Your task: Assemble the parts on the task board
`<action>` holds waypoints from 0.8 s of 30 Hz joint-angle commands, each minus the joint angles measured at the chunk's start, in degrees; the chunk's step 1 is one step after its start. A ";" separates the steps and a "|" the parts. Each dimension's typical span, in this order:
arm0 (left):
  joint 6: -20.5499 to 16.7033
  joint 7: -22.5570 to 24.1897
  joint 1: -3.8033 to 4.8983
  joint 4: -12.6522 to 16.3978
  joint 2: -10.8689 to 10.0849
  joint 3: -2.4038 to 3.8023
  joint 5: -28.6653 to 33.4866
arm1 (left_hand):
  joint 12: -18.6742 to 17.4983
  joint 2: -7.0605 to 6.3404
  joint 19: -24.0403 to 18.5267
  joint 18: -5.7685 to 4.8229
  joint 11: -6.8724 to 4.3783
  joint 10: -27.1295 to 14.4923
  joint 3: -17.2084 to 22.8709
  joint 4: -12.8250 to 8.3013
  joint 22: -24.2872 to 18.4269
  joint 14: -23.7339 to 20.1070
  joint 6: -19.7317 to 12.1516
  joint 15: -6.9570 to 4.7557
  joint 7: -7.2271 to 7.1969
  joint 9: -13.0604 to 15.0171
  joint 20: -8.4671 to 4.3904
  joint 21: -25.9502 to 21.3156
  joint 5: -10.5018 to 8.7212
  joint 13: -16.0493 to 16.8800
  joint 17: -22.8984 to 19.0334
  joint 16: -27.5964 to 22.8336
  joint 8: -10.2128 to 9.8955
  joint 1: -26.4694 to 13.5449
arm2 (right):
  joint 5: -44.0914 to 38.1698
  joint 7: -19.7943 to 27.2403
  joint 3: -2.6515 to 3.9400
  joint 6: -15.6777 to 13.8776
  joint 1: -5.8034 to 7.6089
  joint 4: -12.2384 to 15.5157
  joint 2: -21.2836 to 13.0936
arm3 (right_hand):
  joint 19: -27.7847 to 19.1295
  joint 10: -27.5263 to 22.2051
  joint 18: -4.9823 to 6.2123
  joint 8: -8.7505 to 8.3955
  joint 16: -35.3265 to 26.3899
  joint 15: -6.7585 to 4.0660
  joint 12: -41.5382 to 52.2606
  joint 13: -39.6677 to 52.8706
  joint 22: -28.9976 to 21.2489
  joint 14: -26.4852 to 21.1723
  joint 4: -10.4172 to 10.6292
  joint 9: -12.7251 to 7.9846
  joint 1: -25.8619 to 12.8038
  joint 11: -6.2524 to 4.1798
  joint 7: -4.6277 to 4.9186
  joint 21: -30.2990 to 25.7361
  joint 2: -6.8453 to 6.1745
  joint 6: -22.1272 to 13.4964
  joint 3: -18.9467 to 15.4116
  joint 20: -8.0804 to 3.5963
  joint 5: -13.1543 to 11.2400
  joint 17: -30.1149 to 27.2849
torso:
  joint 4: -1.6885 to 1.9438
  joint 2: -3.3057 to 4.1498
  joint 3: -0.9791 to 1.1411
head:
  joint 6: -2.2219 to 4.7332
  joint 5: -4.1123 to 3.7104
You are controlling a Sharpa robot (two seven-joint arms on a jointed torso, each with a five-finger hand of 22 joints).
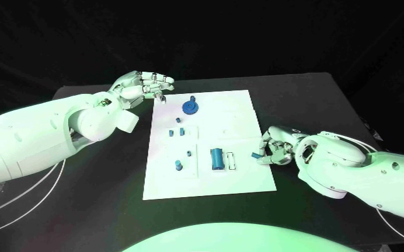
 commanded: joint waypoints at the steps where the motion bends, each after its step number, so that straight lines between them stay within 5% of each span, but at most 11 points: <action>1: 0.90 0.46 0.04 0.14 0.09 0.04 -0.06 | 0.38 0.37 0.48 0.86 -0.08 -0.37 0.25 0.01 -0.08 -0.42 -0.52 0.14 0.28 0.09 -0.05 -0.30 0.33 -0.06 -0.06 -0.26 0.15 0.40 | -1.58 -1.67 -0.45 2.71 -0.56 -0.29 0.46 | 3.44 0.17 -0.43 0.08 -0.10 -0.34 0.01 0.93 13.38 4.20 -0.17 -0.36 0.98 -0.37 -0.27 0.33 -0.27 0.55 4.61 -0.55 3.08 5.90 | 0.05 -0.01 0.00 | -0.07 -0.01; 6: 0.87 0.44 0.04 0.16 0.09 0.04 -0.06 | 0.38 0.37 0.48 0.86 -0.08 -0.37 0.25 0.01 -0.08 -0.42 -0.52 0.14 0.28 0.09 -0.05 -0.30 0.33 -0.06 -0.06 -0.26 0.15 0.40 | -1.86 -2.32 -0.45 2.83 -0.56 -0.26 1.02 | 3.54 0.43 -0.49 1.20 -0.11 -0.44 -0.13 0.89 13.45 4.22 -3.02 0.93 -2.58 -0.46 -0.47 0.59 -3.61 0.54 15.32 -0.64 8.66 6.01 | 0.01 0.00 -0.01 | -0.08 0.03; 11: 0.82 0.44 0.04 0.17 0.07 0.04 -0.06 | 0.38 0.37 0.48 0.86 -0.08 -0.37 0.25 0.01 -0.08 -0.42 -0.52 0.14 0.28 0.09 -0.05 -0.30 0.33 -0.06 -0.06 -0.26 0.15 0.40 | -1.31 -2.74 -0.45 2.44 -0.49 0.01 1.31 | 3.61 0.67 -0.52 2.65 -0.11 -0.38 -0.31 0.79 13.49 4.24 -6.62 2.76 -6.31 -0.39 -0.30 0.78 -4.19 -0.52 20.68 -0.60 10.22 6.09 | -0.01 -0.02 0.01 | -0.02 0.12; 24: 0.73 0.40 0.04 0.10 0.15 0.04 -0.05 | 0.43 0.42 0.52 0.84 -0.05 -0.42 0.25 0.18 -0.13 -0.42 -0.55 0.16 0.30 0.10 -0.04 -0.37 0.32 -0.07 -0.07 -0.26 0.17 0.27 | 10.35 -1.35 -0.41 -2.87 1.98 2.93 2.89 | 4.21 1.67 -0.82 3.78 0.41 -0.53 0.90 1.59 13.89 4.47 -7.61 4.42 -15.89 -0.54 -0.52 2.27 -4.03 -1.32 24.77 -0.71 13.58 6.96 | -0.01 0.02 0.04 | -0.03 0.12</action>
